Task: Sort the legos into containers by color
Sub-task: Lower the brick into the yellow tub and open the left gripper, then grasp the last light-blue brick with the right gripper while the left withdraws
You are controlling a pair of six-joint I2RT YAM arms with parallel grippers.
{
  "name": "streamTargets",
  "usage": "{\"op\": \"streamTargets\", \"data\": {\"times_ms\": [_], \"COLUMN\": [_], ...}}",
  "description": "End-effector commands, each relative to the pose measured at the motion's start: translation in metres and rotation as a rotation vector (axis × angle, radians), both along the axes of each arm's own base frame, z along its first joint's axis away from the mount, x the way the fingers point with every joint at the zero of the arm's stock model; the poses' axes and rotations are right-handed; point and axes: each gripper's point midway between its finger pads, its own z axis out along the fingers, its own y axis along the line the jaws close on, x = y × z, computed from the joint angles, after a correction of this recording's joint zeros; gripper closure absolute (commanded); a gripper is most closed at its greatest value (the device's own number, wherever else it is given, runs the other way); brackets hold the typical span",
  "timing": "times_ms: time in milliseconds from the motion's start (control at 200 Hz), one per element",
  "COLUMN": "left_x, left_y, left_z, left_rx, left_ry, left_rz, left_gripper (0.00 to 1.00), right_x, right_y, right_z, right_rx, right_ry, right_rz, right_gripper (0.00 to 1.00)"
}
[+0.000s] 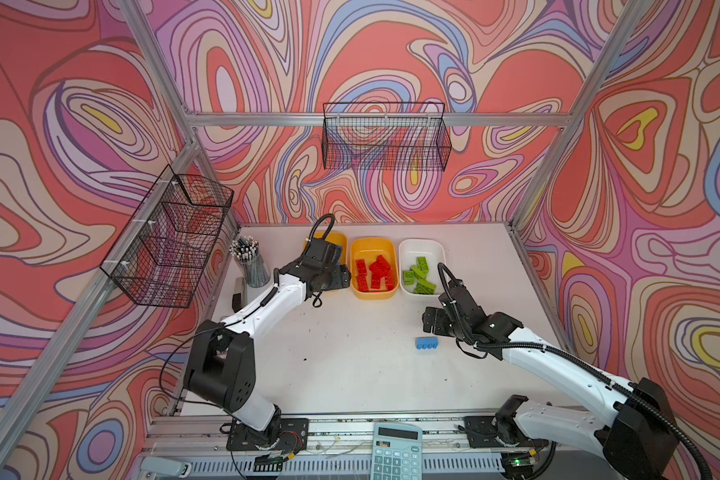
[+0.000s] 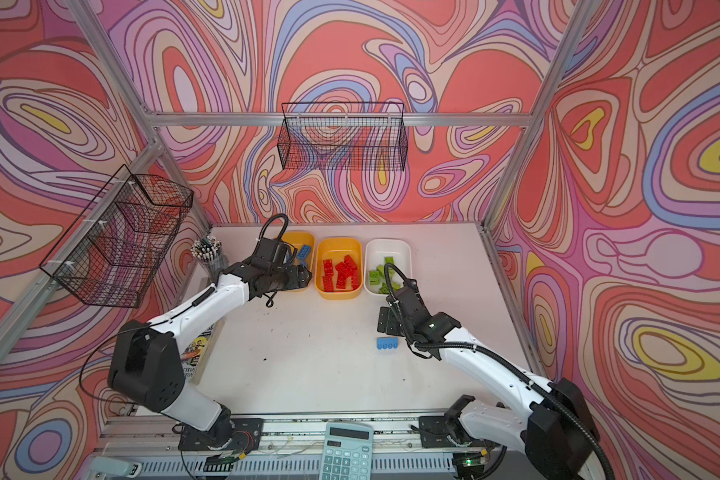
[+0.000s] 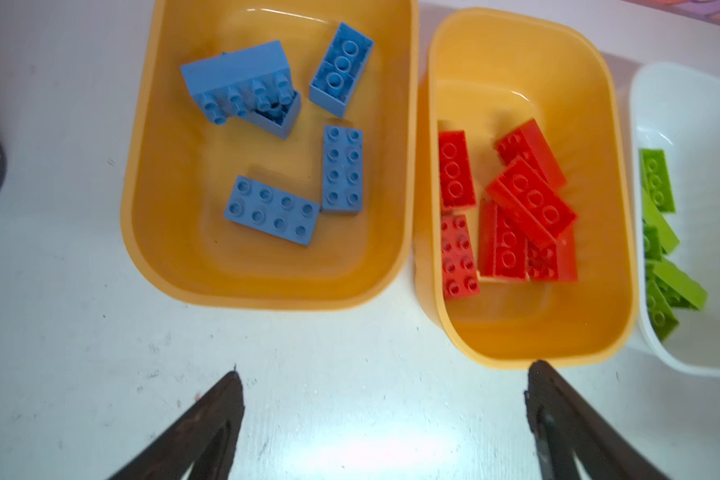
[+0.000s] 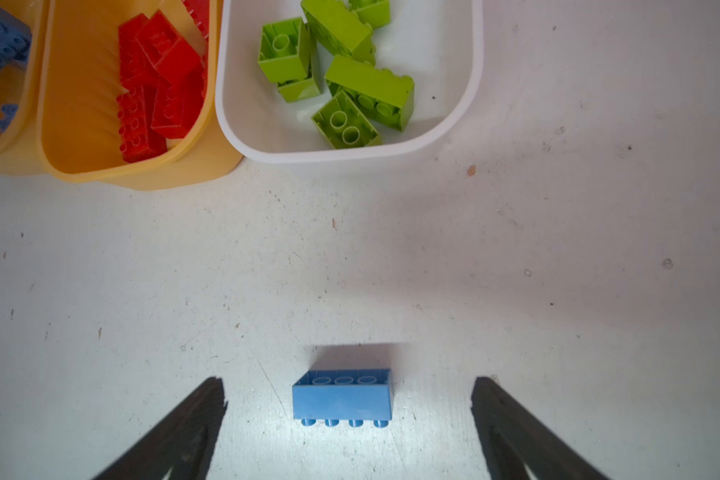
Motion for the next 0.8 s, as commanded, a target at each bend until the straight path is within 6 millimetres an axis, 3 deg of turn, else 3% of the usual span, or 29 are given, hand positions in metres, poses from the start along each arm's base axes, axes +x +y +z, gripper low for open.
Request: {"op": "streamTargets", "data": {"times_ms": [0, 170, 220, 341, 566, 796], "left_x": [-0.031, -0.081, -0.087, -0.106, -0.125, -0.128], "left_y": [-0.008, -0.013, -0.017, -0.014, -0.005, -0.003], "left_z": [-0.003, -0.006, 0.002, -0.002, -0.014, -0.018], "left_rx": [-0.002, -0.137, -0.188, -0.218, -0.217, -0.211], "left_ry": [-0.056, -0.088, -0.127, -0.137, -0.117, -0.118], "left_rz": [-0.055, -0.101, -0.111, -0.123, -0.114, -0.121], "left_gripper": [0.0, 0.0, 0.0, 0.0, 0.0, 0.0], "right_x": [-0.002, -0.005, -0.006, -0.007, -0.011, -0.011], "right_y": [0.001, 0.005, 0.006, 0.008, 0.009, 0.013], "right_z": [-0.007, -0.021, -0.025, -0.033, -0.045, -0.053], "right_rx": [0.011, 0.01, 0.007, -0.016, -0.044, -0.047], "right_ry": [0.015, 0.049, 0.06, 0.082, 0.107, 0.126], "right_rz": [-0.008, -0.003, -0.005, -0.004, -0.014, -0.013], "right_gripper": [0.02, 0.02, 0.02, 0.02, 0.02, 0.02]}}
